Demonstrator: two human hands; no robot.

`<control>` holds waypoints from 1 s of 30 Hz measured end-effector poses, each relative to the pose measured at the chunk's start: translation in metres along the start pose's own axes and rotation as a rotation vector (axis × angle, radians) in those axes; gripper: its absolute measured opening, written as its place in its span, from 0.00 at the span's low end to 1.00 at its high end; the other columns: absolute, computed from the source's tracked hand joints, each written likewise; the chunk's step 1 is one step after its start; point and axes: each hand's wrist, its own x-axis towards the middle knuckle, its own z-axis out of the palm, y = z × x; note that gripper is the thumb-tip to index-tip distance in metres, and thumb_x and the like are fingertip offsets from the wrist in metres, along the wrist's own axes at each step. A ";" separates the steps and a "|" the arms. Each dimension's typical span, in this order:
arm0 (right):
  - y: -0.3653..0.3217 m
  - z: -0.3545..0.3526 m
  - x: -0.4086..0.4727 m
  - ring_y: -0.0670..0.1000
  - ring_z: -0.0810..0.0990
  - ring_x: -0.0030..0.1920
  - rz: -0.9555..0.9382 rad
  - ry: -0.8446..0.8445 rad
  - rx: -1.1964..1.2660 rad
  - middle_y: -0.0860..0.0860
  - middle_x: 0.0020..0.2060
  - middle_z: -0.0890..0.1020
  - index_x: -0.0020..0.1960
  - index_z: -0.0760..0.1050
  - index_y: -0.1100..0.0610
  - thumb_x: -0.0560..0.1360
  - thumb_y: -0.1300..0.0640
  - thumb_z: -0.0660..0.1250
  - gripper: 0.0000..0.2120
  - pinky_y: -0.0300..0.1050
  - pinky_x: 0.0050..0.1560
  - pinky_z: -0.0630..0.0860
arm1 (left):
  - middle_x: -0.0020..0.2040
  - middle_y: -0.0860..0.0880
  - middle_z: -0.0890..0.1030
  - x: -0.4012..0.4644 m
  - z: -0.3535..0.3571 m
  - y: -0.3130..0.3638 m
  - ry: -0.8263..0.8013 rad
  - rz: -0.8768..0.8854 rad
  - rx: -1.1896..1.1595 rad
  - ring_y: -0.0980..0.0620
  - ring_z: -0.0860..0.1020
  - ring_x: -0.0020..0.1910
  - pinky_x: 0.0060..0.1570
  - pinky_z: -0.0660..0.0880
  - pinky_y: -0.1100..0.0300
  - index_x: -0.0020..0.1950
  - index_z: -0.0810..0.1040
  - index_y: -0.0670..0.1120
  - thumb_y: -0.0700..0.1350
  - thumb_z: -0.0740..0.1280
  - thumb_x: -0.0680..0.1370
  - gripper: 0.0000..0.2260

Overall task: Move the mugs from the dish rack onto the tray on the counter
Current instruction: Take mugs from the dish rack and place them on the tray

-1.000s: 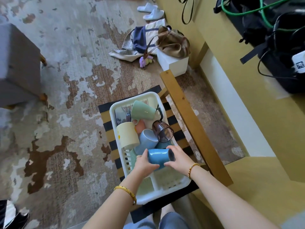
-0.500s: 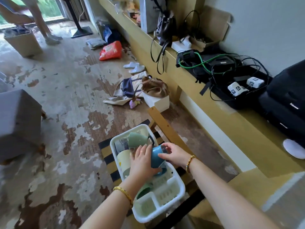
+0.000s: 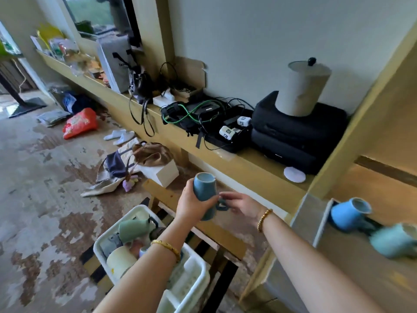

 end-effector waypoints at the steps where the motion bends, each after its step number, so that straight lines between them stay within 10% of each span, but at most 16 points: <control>1: 0.006 -0.014 -0.009 0.53 0.74 0.62 -0.018 0.051 -0.065 0.57 0.61 0.77 0.64 0.72 0.55 0.78 0.63 0.60 0.16 0.45 0.61 0.71 | 0.51 0.57 0.73 0.000 0.013 0.013 -0.015 0.006 -0.027 0.54 0.72 0.51 0.49 0.72 0.56 0.57 0.64 0.57 0.56 0.76 0.64 0.28; 7: 0.040 -0.109 -0.071 0.53 0.76 0.60 -0.108 0.310 -0.208 0.57 0.60 0.79 0.64 0.73 0.58 0.78 0.65 0.57 0.16 0.43 0.62 0.70 | 0.51 0.56 0.73 -0.021 0.119 0.090 -0.119 0.098 -0.063 0.54 0.73 0.50 0.48 0.70 0.57 0.60 0.66 0.54 0.54 0.77 0.64 0.30; 17: 0.130 -0.269 -0.205 0.46 0.72 0.35 0.013 0.530 -0.239 0.56 0.43 0.76 0.57 0.74 0.66 0.78 0.70 0.54 0.12 0.25 0.29 0.67 | 0.53 0.54 0.77 -0.108 0.317 0.178 -0.307 0.178 -0.019 0.52 0.77 0.52 0.49 0.74 0.55 0.56 0.67 0.54 0.57 0.75 0.63 0.27; 26: 0.216 -0.341 -0.276 0.53 0.78 0.49 0.250 0.654 -0.375 0.54 0.47 0.81 0.53 0.76 0.59 0.75 0.64 0.60 0.09 0.46 0.54 0.72 | 0.54 0.56 0.76 -0.164 0.425 0.213 -0.610 0.333 0.058 0.54 0.74 0.53 0.50 0.71 0.58 0.59 0.64 0.56 0.53 0.74 0.65 0.27; 30: 0.236 -0.365 -0.295 0.54 0.79 0.46 0.315 0.681 -0.428 0.57 0.43 0.83 0.44 0.78 0.59 0.73 0.56 0.65 0.07 0.43 0.42 0.70 | 0.53 0.54 0.74 -0.170 0.456 0.222 -0.766 0.383 0.083 0.55 0.74 0.52 0.49 0.68 0.62 0.55 0.65 0.55 0.50 0.74 0.67 0.23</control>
